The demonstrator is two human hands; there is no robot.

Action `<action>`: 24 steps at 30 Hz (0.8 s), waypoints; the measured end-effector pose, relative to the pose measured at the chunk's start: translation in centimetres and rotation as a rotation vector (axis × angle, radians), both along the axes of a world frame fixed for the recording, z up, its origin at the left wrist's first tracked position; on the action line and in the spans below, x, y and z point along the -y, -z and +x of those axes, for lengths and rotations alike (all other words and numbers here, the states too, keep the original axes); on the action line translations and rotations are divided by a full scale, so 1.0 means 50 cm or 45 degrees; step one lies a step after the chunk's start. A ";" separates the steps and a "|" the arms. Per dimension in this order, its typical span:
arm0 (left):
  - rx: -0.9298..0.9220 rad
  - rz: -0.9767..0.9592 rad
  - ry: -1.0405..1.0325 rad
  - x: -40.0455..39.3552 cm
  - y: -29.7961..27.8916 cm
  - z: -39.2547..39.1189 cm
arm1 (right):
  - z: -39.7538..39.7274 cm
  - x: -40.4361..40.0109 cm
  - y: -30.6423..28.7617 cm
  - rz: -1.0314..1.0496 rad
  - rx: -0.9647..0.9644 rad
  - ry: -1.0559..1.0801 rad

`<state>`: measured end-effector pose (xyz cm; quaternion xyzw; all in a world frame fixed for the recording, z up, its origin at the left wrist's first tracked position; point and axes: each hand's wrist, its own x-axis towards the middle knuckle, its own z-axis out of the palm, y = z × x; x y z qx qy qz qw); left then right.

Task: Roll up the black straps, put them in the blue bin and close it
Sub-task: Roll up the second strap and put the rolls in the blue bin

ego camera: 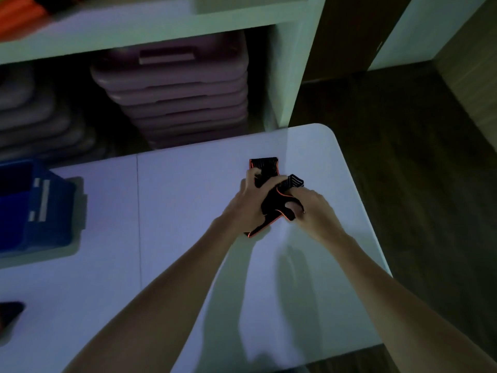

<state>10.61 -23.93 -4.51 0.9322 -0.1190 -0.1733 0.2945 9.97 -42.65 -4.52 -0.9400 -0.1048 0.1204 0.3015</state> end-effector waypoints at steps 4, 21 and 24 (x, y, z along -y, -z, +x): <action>0.206 0.264 0.301 -0.010 -0.049 0.058 | 0.045 0.022 -0.064 0.168 -0.033 -0.115; -0.398 -0.186 -0.534 -0.315 -0.097 -0.073 | 0.081 -0.124 -0.218 0.912 0.181 0.599; -0.446 -0.178 -0.695 -0.387 -0.078 -0.138 | 0.055 -0.157 -0.195 0.949 0.082 0.764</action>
